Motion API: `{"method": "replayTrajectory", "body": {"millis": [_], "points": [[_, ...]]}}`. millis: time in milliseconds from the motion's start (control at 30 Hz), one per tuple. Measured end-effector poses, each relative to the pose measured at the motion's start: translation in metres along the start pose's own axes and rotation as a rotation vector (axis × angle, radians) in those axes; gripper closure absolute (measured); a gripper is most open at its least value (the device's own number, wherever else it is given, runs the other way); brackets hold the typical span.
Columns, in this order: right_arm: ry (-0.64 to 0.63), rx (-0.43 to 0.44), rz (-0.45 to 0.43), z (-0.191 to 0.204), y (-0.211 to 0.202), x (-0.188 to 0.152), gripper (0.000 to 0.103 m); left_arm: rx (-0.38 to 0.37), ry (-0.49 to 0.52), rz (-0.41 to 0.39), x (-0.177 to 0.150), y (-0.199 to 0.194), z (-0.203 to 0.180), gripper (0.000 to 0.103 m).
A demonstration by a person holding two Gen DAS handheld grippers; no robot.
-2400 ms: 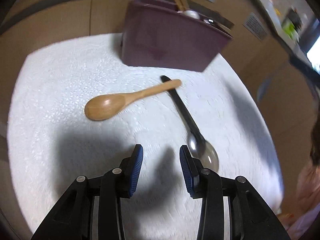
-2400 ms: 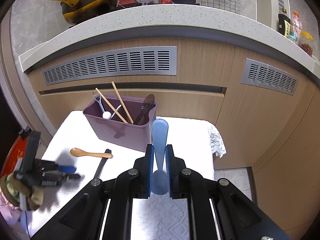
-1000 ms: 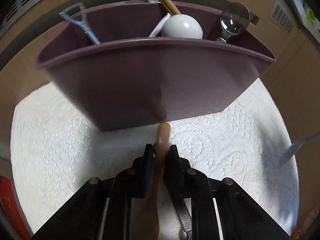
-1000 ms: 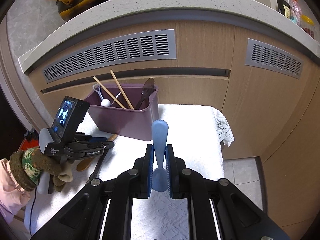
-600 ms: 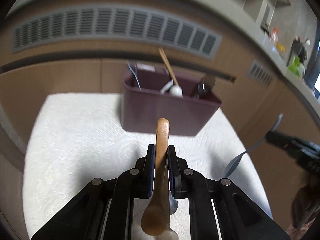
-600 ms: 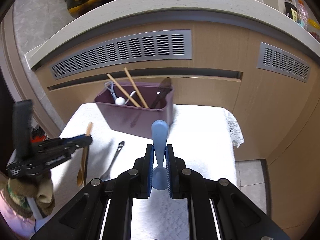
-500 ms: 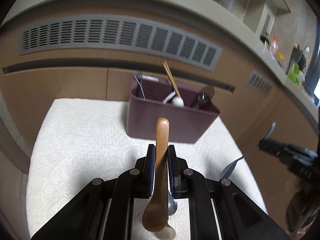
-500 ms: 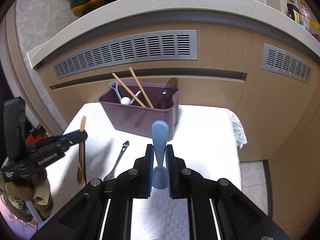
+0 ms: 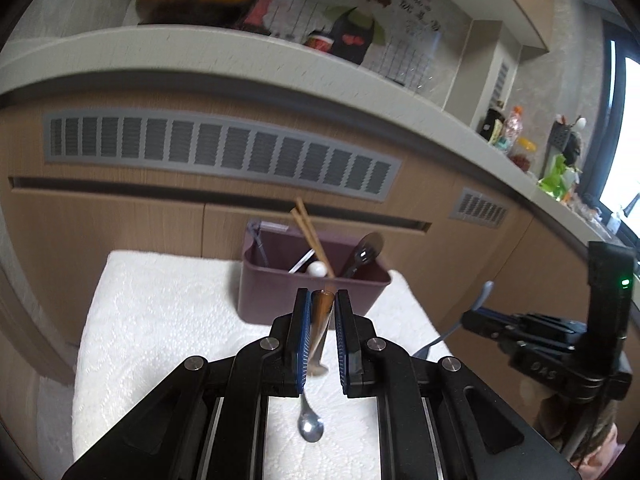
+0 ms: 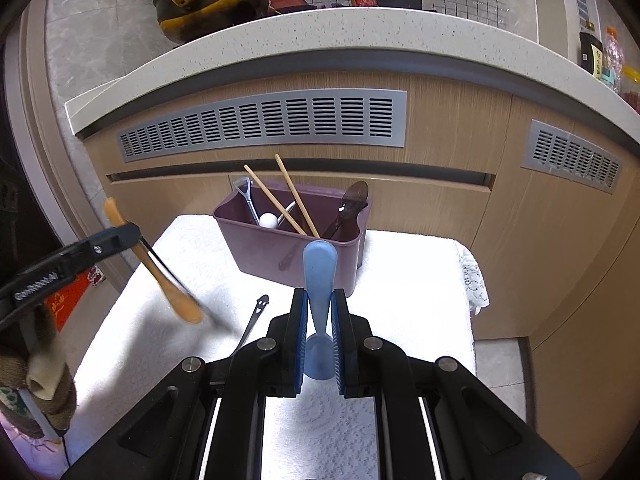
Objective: Organize utensils
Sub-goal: 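Carry the wooden spoon with the left gripper while the right carries the blue spoon over the caddy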
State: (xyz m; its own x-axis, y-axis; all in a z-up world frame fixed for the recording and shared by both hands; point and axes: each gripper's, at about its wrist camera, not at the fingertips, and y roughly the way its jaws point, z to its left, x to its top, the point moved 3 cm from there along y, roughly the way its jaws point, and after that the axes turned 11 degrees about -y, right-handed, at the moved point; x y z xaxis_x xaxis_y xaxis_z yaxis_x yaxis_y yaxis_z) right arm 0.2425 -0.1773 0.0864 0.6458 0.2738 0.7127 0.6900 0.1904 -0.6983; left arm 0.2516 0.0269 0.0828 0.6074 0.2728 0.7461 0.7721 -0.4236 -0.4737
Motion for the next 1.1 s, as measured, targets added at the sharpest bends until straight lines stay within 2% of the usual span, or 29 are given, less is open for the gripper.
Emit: {"method": "replayTrajectory", "body": {"millis": [167, 333, 467, 600, 667, 833, 967, 1100], "points": [[-0.005, -0.006, -0.011, 0.001, -0.006, 0.0, 0.092, -0.015, 0.034, -0.015, 0.005, -0.014, -0.011, 0.091], [-0.004, -0.012, -0.024, 0.0, -0.013, 0.002, 0.092, -0.025, 0.038, 0.003, 0.007, -0.016, -0.014, 0.091], [-0.007, -0.02, -0.052, -0.003, -0.021, 0.015, 0.092, -0.016, 0.085, -0.033, 0.023, -0.024, -0.026, 0.091], [-0.019, -0.046, -0.123, -0.01, -0.039, 0.05, 0.092, -0.003, 0.149, -0.104, 0.06, -0.031, -0.044, 0.091], [-0.034, -0.068, -0.178, -0.015, -0.052, 0.078, 0.092, 0.01, 0.174, -0.141, 0.082, -0.031, -0.052, 0.091], [-0.065, -0.11, -0.249, -0.019, -0.057, 0.135, 0.092, 0.02, 0.195, -0.187, 0.133, -0.016, -0.063, 0.091], [-0.118, -0.153, -0.251, -0.009, -0.037, 0.157, 0.092, 0.026, 0.186, -0.183, 0.153, 0.007, -0.058, 0.091], [-0.105, -0.16, -0.209, -0.009, -0.001, 0.158, 0.092, 0.021, 0.145, -0.155, 0.156, 0.04, -0.044, 0.091]]}}
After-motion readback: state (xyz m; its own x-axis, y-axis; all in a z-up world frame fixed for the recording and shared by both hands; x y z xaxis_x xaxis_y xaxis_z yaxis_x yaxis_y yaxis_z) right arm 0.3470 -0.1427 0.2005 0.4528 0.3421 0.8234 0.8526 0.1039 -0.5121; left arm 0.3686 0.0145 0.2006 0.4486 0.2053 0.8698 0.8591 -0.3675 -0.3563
